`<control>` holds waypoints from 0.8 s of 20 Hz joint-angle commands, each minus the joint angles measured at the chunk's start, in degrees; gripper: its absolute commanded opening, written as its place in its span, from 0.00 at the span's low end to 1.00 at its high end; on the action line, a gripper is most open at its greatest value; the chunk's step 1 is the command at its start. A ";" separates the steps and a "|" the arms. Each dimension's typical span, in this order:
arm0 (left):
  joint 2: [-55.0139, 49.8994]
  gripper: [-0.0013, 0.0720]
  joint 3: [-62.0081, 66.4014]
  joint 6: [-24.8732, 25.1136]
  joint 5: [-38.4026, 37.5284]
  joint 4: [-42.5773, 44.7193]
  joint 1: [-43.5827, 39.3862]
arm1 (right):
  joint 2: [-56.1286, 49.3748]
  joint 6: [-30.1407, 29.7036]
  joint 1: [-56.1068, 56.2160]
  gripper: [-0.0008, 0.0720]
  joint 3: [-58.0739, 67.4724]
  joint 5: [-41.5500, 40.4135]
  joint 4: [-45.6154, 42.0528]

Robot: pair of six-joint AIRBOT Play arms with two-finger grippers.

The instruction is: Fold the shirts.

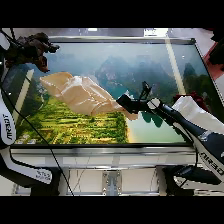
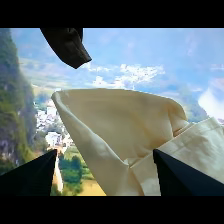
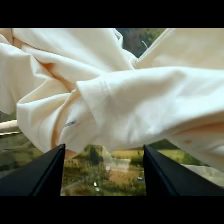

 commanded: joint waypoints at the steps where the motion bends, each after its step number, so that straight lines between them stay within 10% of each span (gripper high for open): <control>1: -0.02 0.97 -0.02 0.02 0.00 -0.33 0.02 | 2.47 17.42 -1.70 0.74 -0.04 5.62 -20.63; 12: -1.84 0.97 -0.02 0.07 0.00 -2.95 0.02 | -5.46 14.51 -0.22 0.74 -0.66 -10.38 -6.16; 16: -3.26 0.97 -0.09 2.62 -0.48 -2.84 0.02 | -5.64 14.43 1.25 0.30 -0.66 -17.03 -6.62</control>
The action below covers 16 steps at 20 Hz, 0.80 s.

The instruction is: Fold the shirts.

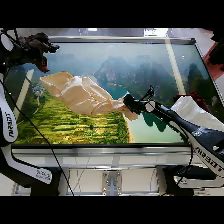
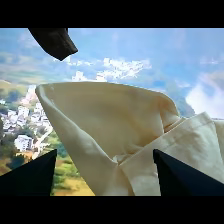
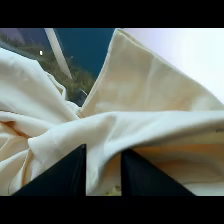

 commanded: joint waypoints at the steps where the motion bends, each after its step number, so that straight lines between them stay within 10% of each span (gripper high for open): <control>1: -1.33 0.97 -0.15 3.19 -1.01 0.22 0.04 | -0.61 -1.16 0.48 0.17 0.00 -7.87 1.51; 2: -1.75 0.97 -0.50 3.96 -1.22 0.85 0.04 | -0.61 -2.14 0.02 0.05 0.02 -9.68 0.85; 8: -6.56 0.97 -5.79 2.93 -2.43 1.84 0.04 | 0.90 -4.92 -7.48 0.04 6.21 -3.98 -15.06; 16: -18.21 0.98 -6.67 -10.29 -0.61 -10.91 0.02 | 8.15 -9.92 -13.73 0.04 16.11 17.75 -27.61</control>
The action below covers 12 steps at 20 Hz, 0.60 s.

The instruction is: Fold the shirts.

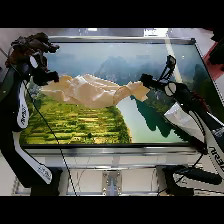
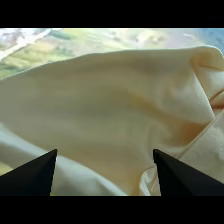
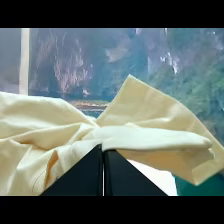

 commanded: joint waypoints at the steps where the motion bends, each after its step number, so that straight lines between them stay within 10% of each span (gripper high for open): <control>1: -4.24 0.98 -0.22 -5.73 -1.55 -6.97 0.04 | 1.46 -2.27 -1.03 0.04 2.23 5.86 -3.34; 12: -5.68 0.97 11.54 -1.99 -5.25 -18.03 0.07 | 1.46 -2.25 -1.03 0.04 2.23 5.35 -3.54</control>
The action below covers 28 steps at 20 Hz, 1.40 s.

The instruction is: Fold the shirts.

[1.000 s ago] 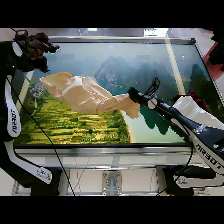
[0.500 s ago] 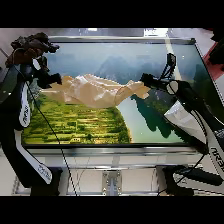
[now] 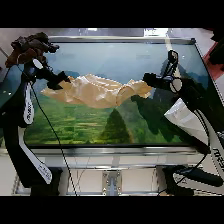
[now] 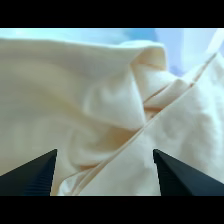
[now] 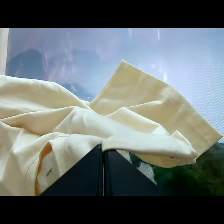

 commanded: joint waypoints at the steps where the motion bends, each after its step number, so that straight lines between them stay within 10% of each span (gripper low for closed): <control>1: 0.04 0.97 5.95 3.74 -1.62 -0.61 0.04 | 0.04 -0.04 0.00 0.04 0.07 0.11 -0.13; 6: 0.07 0.97 2.93 14.75 -16.70 -0.90 0.02 | 0.04 -0.02 0.00 0.04 0.07 0.11 -0.07; 13: -1.64 0.97 1.86 23.98 -11.85 -8.48 0.00 | 0.04 0.00 0.00 0.04 0.07 0.11 1.20; 25: -6.12 0.96 1.88 20.55 -6.58 -5.01 -0.02 | 0.04 0.00 0.00 0.04 0.07 -0.24 1.18; 26: -6.14 0.88 1.88 20.52 -6.54 -5.27 -0.02 | 0.04 -0.02 0.00 0.04 0.07 -0.46 1.18; 28: -6.14 0.24 1.88 21.77 -7.67 -8.39 -0.02 | 0.04 0.00 0.00 0.04 0.07 -0.52 1.20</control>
